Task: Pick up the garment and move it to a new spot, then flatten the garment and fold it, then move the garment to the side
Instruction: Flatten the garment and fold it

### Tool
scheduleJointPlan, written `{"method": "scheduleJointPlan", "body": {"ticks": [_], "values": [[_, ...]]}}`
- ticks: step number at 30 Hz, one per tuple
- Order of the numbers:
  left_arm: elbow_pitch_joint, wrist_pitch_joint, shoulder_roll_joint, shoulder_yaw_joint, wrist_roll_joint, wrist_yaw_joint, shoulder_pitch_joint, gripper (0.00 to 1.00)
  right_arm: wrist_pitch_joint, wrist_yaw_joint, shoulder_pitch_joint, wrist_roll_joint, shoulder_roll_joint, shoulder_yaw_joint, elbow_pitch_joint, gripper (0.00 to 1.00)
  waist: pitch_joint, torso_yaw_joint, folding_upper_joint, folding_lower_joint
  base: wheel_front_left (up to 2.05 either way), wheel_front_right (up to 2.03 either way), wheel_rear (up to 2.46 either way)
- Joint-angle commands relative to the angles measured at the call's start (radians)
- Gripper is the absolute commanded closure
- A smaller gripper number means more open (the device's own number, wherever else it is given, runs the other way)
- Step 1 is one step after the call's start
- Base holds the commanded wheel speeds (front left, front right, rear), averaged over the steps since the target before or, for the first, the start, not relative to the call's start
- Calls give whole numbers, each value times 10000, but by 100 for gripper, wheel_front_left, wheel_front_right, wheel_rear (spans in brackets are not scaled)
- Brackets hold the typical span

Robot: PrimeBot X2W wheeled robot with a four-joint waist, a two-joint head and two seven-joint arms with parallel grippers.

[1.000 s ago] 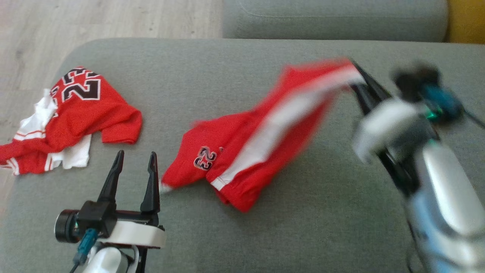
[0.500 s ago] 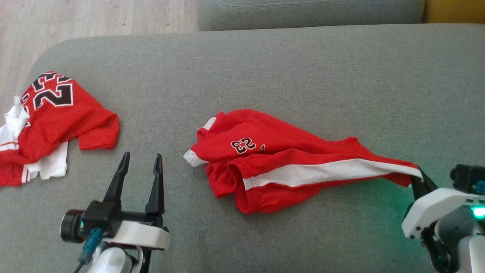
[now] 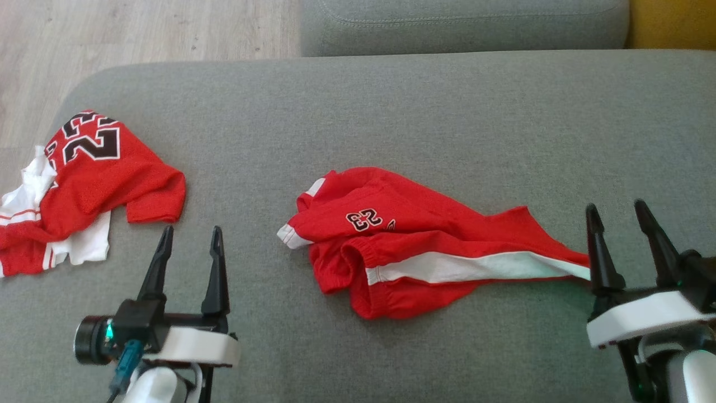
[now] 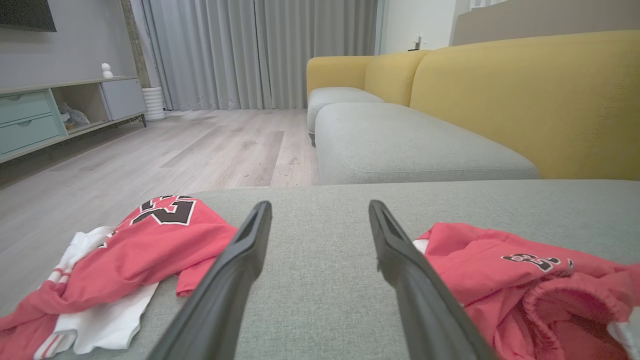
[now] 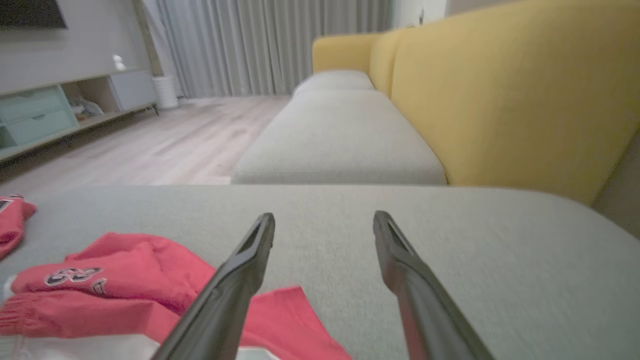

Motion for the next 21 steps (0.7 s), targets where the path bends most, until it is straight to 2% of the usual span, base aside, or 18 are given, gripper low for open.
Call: {"method": "scheduleJointPlan", "body": {"ticks": [1,9,21], "values": [[-283,-112,245,525,105,105,-166,0,-314,-7,-150,-114,-167,352,-595,0,-16,-7,0,0,0,0,0],[-445,-116,368,571,241,329,148,0,-571,-7,421,-130,163,724,-1349,0,15,7,0,0,0,0,0],[-700,82,494,416,325,398,117,0,-394,-7,431,-88,297,795,-1413,0,80,42,0,0,0,0,0]]}}
